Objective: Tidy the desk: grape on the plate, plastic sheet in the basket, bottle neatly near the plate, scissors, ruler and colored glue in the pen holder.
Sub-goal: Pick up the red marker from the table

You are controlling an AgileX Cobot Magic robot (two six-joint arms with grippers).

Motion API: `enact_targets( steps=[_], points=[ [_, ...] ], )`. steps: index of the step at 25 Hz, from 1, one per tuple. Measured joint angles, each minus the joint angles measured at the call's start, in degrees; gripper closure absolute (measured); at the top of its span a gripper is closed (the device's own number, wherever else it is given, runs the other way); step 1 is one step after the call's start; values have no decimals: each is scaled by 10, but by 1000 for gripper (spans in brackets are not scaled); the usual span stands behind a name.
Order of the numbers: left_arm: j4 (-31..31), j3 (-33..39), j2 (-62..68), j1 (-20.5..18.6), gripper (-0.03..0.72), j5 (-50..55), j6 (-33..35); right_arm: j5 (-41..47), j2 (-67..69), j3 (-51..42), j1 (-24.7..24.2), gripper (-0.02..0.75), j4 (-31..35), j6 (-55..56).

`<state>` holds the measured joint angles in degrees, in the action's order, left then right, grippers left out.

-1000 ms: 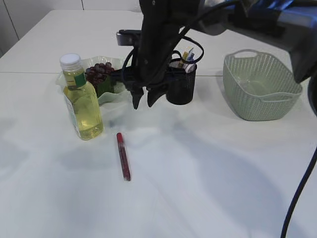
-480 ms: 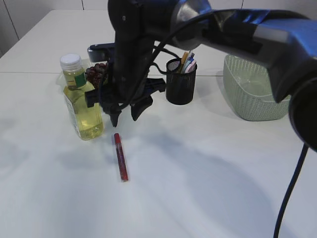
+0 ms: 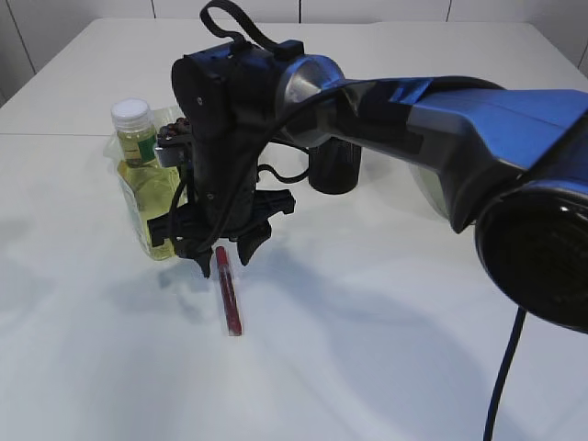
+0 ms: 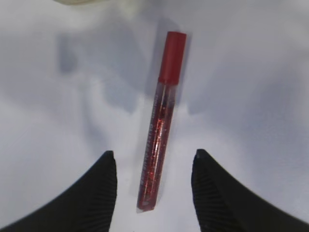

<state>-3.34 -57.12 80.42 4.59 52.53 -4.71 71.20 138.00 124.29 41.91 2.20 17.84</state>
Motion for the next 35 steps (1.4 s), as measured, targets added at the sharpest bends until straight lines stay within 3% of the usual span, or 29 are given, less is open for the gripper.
enact_targets(
  steps=[21, 35],
  points=[
    [0, 0, 0, 0, 392, 0, 0, -4, 38, 0, 1, 333, -17, 101],
    [0, 0, 0, 0, 392, 0, 0, -6, 58, 0, 5, 333, -22, 109]
  ],
)
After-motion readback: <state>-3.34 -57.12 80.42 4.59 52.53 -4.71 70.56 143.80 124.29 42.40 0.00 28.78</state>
